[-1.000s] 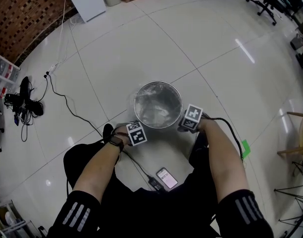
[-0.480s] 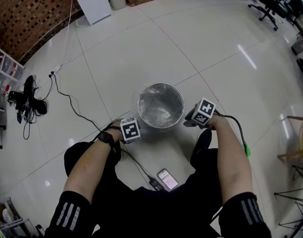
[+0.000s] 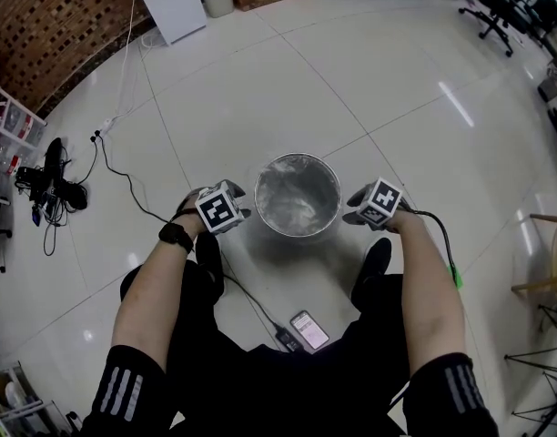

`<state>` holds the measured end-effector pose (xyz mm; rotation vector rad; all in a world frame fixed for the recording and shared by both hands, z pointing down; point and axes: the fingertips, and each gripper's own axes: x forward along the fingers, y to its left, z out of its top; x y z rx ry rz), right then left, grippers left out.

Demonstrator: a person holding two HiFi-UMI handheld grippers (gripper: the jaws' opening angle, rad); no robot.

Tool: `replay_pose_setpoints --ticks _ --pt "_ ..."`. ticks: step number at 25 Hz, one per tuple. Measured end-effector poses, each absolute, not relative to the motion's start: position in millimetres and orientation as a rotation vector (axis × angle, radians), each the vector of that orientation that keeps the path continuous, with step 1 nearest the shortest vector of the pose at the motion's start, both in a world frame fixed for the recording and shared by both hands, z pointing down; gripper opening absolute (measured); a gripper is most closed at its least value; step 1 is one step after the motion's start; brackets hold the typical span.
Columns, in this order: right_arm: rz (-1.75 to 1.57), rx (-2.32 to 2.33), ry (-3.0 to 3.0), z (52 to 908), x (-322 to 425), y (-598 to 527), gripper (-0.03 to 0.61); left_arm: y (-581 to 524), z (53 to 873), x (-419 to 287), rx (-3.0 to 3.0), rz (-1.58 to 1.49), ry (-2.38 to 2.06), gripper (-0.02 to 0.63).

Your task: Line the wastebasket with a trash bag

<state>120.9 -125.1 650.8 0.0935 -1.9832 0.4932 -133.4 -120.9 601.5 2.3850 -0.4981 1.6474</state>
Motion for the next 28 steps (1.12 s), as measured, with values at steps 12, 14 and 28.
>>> replay_pose_setpoints --ticks 12,14,28 --pt "0.344 0.036 -1.965 664 104 -137 0.226 -153 661 -127 2.45 1.793 -0.24 0.242" --pt "0.342 0.021 -1.948 668 105 -138 0.233 -154 668 -119 2.463 1.796 -0.188 0.244" --pt "0.336 0.034 -1.863 708 107 -139 0.238 -168 721 -123 2.421 1.805 -0.179 0.249"
